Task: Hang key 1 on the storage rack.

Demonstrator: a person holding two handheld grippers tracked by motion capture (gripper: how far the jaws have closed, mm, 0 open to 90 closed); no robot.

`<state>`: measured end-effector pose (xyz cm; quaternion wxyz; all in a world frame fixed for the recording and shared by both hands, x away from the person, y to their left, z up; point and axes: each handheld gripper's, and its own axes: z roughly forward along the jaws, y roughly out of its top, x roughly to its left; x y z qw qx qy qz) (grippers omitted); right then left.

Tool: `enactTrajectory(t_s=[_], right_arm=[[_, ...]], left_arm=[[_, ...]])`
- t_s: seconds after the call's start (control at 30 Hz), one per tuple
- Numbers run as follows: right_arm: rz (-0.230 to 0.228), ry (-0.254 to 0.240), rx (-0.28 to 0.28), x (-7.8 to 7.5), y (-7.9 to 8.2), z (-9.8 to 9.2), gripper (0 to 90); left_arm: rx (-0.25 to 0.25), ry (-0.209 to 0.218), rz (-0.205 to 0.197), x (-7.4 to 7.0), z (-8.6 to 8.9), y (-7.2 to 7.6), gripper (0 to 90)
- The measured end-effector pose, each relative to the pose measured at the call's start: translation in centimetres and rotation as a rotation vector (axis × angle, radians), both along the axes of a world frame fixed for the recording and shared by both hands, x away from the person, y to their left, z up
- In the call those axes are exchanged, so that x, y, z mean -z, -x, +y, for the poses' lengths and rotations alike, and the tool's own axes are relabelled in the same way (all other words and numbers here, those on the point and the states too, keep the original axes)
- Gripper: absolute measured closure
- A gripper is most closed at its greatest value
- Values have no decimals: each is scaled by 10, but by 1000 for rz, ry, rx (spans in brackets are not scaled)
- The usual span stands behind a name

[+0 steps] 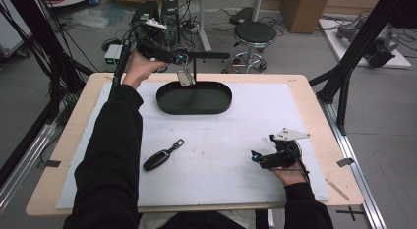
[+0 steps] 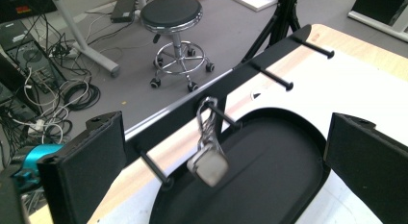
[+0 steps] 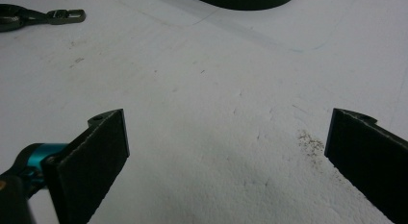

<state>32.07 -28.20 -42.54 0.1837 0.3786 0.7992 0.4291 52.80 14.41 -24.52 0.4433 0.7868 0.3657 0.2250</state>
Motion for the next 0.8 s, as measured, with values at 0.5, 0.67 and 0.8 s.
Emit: enactTrajectory(t_s=[0.5, 0.67, 0.8], right_arm=[[6, 9, 3, 1, 0, 1, 7], [6, 11, -2, 1, 0, 1, 7], [0, 9, 0, 1, 0, 1, 7]], left_arm=[[12, -39, 38, 24, 14, 18, 17], [4, -51, 50, 28, 18, 21, 17], [9, -52, 68, 33, 19, 26, 17]])
